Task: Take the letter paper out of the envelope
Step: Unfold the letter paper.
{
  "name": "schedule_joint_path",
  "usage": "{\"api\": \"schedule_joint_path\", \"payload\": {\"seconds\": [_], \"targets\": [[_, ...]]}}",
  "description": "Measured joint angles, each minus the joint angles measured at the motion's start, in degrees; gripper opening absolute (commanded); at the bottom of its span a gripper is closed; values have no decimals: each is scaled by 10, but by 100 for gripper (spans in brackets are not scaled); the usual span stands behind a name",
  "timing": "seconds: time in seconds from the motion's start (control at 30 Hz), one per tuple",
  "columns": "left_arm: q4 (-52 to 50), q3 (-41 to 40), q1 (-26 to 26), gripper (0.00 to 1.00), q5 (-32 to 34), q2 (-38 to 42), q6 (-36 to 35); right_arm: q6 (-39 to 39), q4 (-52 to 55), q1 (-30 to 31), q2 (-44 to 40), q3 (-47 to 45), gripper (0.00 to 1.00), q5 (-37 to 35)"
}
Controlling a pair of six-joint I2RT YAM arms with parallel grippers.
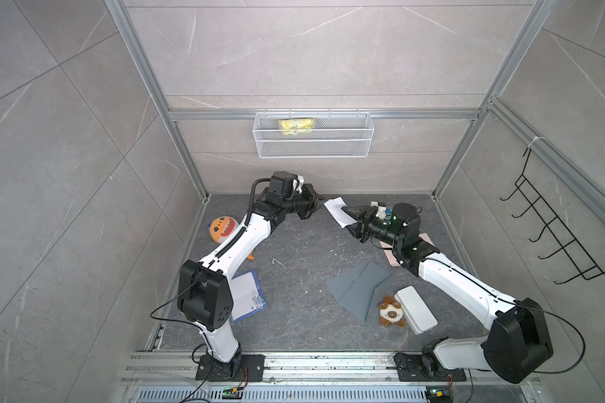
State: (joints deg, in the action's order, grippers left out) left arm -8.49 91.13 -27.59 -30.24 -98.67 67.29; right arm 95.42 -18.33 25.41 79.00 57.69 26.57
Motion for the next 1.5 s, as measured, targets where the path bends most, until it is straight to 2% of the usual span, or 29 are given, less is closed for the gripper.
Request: {"api": "schedule_joint_path", "payload": {"seconds": [0.27,0.5,0.53,0.63,0.7,0.8,0.93,1.1,1.27,1.5], "targets": [[9,-14,-8,0,6,2,4,1,0,9,16,1,31,-11],[11,-14,-11,0,14,2,7,-8,9,13,17,2,9,-20],[11,-14,-11,4,14,2,7,-10,12,13,17,2,7,-23],[8,-14,-11,37,16,2,2,-24,34,13,12,6,3,-30],[1,-13,-11,54,17,2,-2,-37,56,13,6,11,1,-35],[-25,-5,-11,69,18,2,-20,-64,93,13,2,33,0,-39],[-71,21,-2,78,18,3,-64,-110,144,13,-2,72,0,-39],[-112,45,33,74,8,22,-149,-197,239,6,2,148,0,-19],[-119,51,66,72,-49,52,-257,-345,352,-19,42,305,0,55],[-117,52,67,83,-165,82,-369,-603,566,-47,112,497,0,178]]}}
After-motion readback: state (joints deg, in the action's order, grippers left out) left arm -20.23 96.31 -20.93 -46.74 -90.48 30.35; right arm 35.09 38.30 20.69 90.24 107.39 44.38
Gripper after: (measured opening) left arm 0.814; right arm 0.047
